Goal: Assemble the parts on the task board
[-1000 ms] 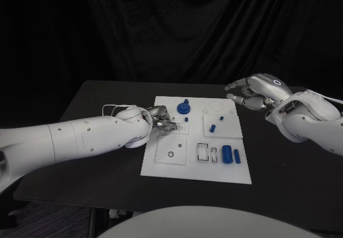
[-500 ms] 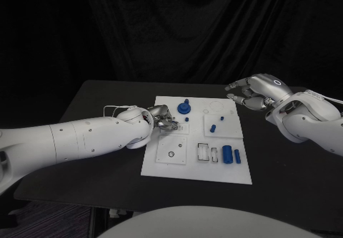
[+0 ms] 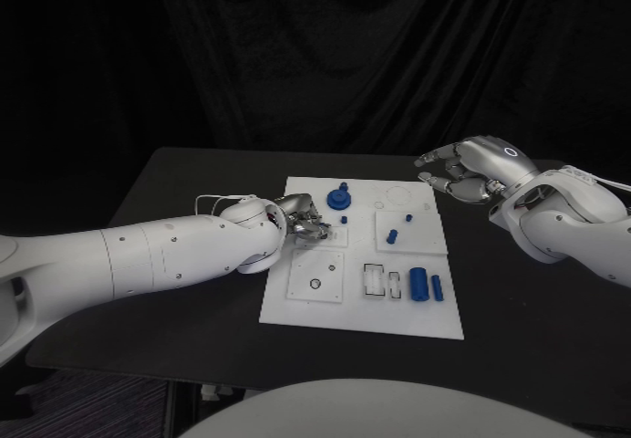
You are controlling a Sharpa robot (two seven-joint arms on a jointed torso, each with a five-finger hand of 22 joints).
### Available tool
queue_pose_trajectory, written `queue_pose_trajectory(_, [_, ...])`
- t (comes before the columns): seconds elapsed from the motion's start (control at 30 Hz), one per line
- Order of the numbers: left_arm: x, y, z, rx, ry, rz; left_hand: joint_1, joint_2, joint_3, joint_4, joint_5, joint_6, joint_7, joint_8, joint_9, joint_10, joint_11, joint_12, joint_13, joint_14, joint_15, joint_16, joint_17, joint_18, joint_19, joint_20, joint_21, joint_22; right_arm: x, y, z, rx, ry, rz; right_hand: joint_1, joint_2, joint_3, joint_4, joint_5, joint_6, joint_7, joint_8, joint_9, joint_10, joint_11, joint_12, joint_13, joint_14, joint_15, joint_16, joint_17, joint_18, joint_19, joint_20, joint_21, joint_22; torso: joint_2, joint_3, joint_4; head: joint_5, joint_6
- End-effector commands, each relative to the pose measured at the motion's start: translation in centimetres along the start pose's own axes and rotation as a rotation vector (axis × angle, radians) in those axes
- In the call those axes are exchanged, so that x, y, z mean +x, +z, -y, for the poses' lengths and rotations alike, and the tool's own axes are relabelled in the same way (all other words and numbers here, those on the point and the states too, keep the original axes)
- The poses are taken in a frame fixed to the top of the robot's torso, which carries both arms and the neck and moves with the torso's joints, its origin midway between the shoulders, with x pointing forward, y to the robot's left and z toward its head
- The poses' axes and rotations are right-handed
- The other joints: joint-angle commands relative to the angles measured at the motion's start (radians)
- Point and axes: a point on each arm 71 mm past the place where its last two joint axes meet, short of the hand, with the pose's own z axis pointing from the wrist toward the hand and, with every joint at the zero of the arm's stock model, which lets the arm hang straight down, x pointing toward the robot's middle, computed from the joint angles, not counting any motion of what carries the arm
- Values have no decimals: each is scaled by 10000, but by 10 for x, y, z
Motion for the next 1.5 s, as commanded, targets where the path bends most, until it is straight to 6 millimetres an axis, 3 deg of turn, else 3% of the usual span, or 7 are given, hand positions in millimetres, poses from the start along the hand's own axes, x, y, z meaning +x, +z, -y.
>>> queue_pose_trajectory(0.03, [2, 1, 2, 147, 37, -73, 2, 137, -45, -5, -43, -16, -15, -60, 13, 1076, -53, 26, 2632, 1038, -67, 26, 2633, 36, 16, -43, -54, 1320, 0, 0, 1, 174, 1, -8, 111, -20, 74, -5, 36, 36, 37, -36, -16, 1042, 76, 25, 2630, 1058, 59, 29, 2634, -58, 828, 46, -52, 2498, 0, 3, 1, -13, -1])
queue_pose_trajectory(1.13, [12, 2, -7, -27, 111, -538, 100, 133, -188, -64, -185, -59, -1, -127, 6, 1076, -44, 26, 2632, 1038, -58, 26, 2633, 52, -34, -37, -119, 1286, 0, -1, 2, 246, -8, -48, 127, -34, 118, -43, 105, 46, 43, -35, -27, 1042, 80, 25, 2630, 1058, 60, 29, 2634, -56, 824, 47, -60, 2495, -10, -3, 0, 8, -1])
queue_pose_trajectory(1.17, [12, 1, -7, -19, 108, -544, 85, 132, -256, -37, -272, -58, -1, -145, 1, 1076, -34, 26, 2632, 1038, -54, 26, 2633, 52, -39, -31, -127, 1286, 0, -1, 2, 247, -8, -48, 127, -34, 118, -43, 105, 46, 43, -35, -27, 1042, 80, 25, 2630, 1058, 60, 29, 2634, -56, 824, 47, -60, 2495, -8, -4, 1, 6, -1])
queue_pose_trajectory(1.23, [13, 1, -7, -3, 105, -554, -24, 154, -525, 144, -840, -36, 13, -212, -29, 1076, -24, 26, 2632, 1038, -35, 26, 2633, 53, -45, -14, -146, 1296, 0, -1, 2, 249, -8, -50, 127, -34, 118, -43, 105, 46, 43, -35, -27, 1042, 80, 25, 2630, 1058, 60, 29, 2634, -56, 824, 47, -60, 2495, -5, -5, 3, -3, -1])
queue_pose_trajectory(1.5, [13, 1, -9, -6, 97, -558, -237, 147, -1055, 555, -1269, 19, 38, -337, -93, 1076, 0, 26, 2632, 1038, -14, 26, 2633, 62, -65, 8, -196, 1302, 0, -1, 3, 260, -11, -50, 127, -34, 118, -43, 105, 46, 43, -35, -27, 1042, 80, 25, 2630, 1058, 60, 29, 2634, -56, 824, 47, -60, 2495, -8, -3, 8, -29, -1])
